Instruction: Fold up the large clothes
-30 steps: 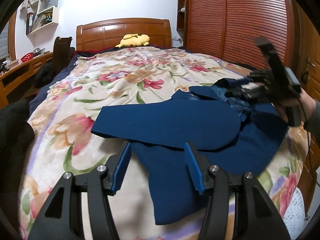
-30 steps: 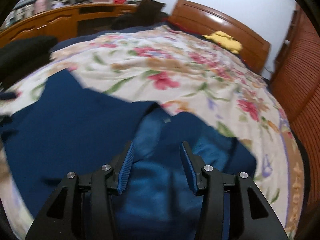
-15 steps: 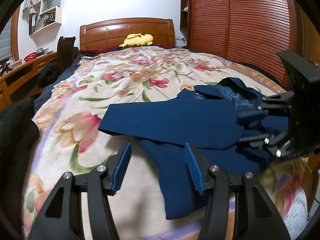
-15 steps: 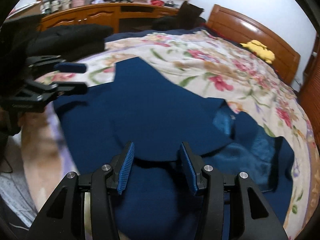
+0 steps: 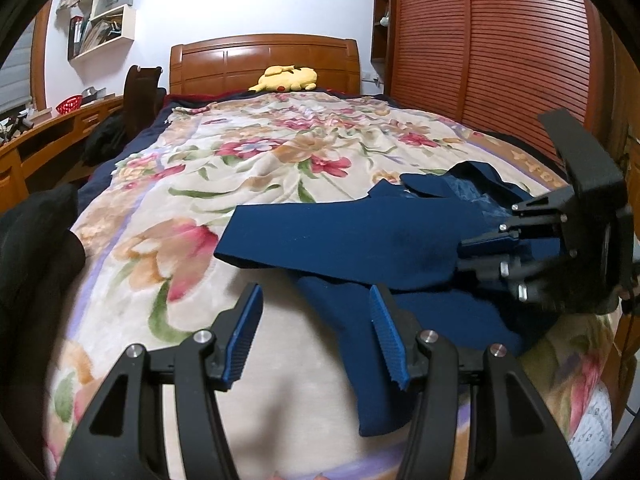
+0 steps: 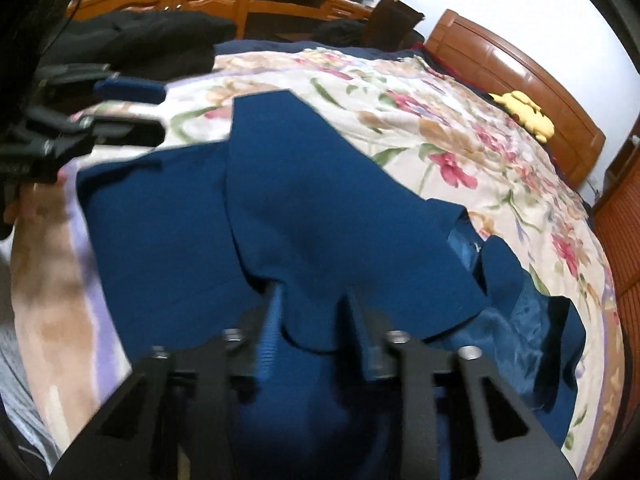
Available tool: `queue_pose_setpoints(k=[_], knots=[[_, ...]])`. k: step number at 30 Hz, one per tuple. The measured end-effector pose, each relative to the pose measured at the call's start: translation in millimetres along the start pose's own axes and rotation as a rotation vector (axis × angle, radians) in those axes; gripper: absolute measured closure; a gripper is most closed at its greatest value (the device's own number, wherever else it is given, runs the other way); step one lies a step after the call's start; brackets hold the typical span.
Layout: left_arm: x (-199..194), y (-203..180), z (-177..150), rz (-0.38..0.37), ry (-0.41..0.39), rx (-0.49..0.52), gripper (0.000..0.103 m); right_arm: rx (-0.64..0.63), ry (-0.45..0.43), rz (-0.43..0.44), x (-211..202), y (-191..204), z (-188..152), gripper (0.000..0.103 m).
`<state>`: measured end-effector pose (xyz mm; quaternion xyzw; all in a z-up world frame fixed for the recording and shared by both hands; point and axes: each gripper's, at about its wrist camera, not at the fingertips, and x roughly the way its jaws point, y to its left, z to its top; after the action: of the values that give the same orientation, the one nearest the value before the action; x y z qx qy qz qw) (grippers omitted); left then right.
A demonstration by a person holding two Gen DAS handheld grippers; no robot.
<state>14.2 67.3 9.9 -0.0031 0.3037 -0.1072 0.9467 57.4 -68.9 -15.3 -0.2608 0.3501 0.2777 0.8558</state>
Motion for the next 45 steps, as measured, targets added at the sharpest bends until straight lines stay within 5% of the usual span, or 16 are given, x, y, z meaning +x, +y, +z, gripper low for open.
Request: queue_pose_setpoints(k=[6,15,20,22,24,31,37,42,45], knots=[[-0.4,4.2,0.7,0.01,-0.008,-0.015,0.048,0.074,-0.116,-0.072,-8.7,-34.4,38.2,0.098],[4.7,5.6,-0.6,0.008,0.001,-0.015,0.048,0.199,-0.135,-0.253,19.4,-118.2,91.6,0.099],[7.8,7.3,-1.6,0.005,0.009,-0.009,0.048,0.219,-0.134,-0.175,22.1,-117.2,83.5,0.098],[8.1,7.1,-1.5,0.002,0.009,-0.009,0.048,0.216,-0.126,-0.127,22.4,-107.6,77.9,0.085],[7.8,6.9,-0.9,-0.001,0.005,-0.009,0.048,0.22,-0.107,-0.056,22.4,-95.9,72.2,0.06],[5.2,6.7,-1.2,0.001,0.002,-0.011,0.048,0.07,-0.027,0.127,11.9,-24.9,36.1,0.058],[3.7,7.8,-1.0,0.002,0.001,-0.013,0.048,-0.053,0.023,0.107,8.9,15.9,14.0,0.057],[2.6,7.7,-1.1,-0.001,0.001,-0.01,0.048,-0.089,0.106,-0.042,29.0,4.6,11.3,0.062],[1.0,6.8,-1.3,-0.001,-0.001,-0.006,0.048,-0.089,0.106,-0.077,36.9,-17.0,20.5,0.091]])
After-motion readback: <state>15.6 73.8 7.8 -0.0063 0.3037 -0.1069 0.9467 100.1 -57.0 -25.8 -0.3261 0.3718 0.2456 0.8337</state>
